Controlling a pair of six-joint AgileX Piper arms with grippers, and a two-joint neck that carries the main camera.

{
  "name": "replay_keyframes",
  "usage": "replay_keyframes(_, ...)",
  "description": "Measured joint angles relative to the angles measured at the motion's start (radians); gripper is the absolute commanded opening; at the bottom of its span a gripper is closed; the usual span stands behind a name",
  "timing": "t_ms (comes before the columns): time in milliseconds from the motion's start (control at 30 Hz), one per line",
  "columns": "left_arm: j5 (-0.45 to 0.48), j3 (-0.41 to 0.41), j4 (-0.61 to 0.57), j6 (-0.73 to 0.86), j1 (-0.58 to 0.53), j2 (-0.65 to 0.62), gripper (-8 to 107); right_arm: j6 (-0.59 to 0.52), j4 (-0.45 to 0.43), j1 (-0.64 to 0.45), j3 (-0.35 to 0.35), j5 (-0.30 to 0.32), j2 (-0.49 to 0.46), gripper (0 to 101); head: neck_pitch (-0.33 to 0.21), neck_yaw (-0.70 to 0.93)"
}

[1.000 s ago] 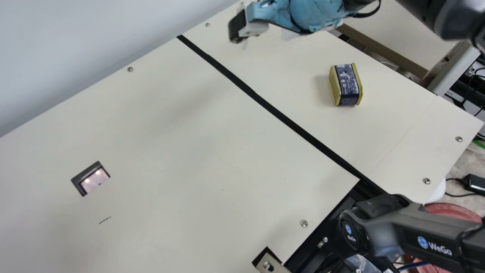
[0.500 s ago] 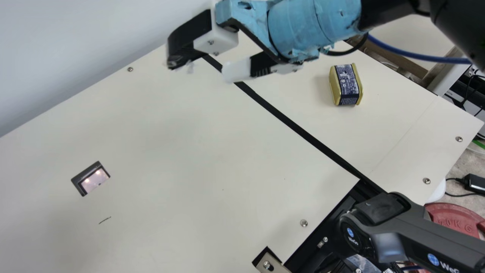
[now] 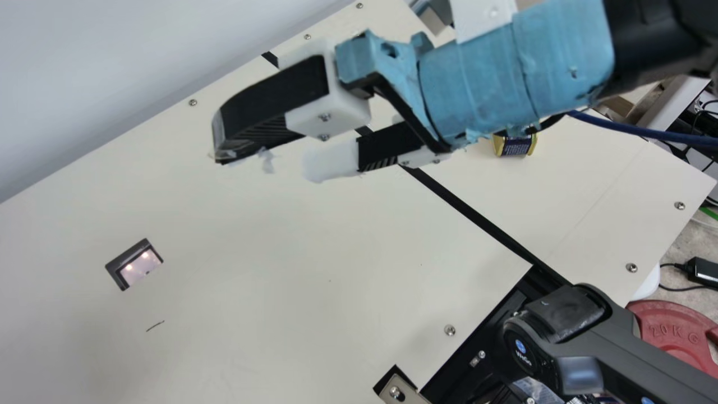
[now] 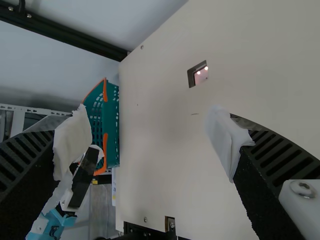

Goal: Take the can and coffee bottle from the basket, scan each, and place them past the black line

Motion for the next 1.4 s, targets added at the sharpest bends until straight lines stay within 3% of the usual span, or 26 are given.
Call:
replay_keyframes(533, 0.000, 0.000, 0.000, 0.000, 0.000, 0.000, 90, 0.001, -0.001, 0.000, 0.001, -0.004, -0.003, 101, 0.005, 0.015)
replay_keyframes(667, 0.000, 0.000, 0.000, 0.000, 0.000, 0.000, 90, 0.001, -0.001, 0.000, 0.001, -0.004, -0.003, 101, 0.046, 0.138)
replay_keyframes(1033, 0.000, 0.000, 0.000, 0.000, 0.000, 0.000, 90, 0.001, -0.001, 0.000, 0.001, -0.004, -0.003, 101, 0.046, 0.578)
replay_keyframes(1400, 0.000, 0.000, 0.000, 0.000, 0.000, 0.000, 90, 0.001, -0.001, 0.000, 0.001, -0.004, -0.003, 101, -0.148, 1.029)
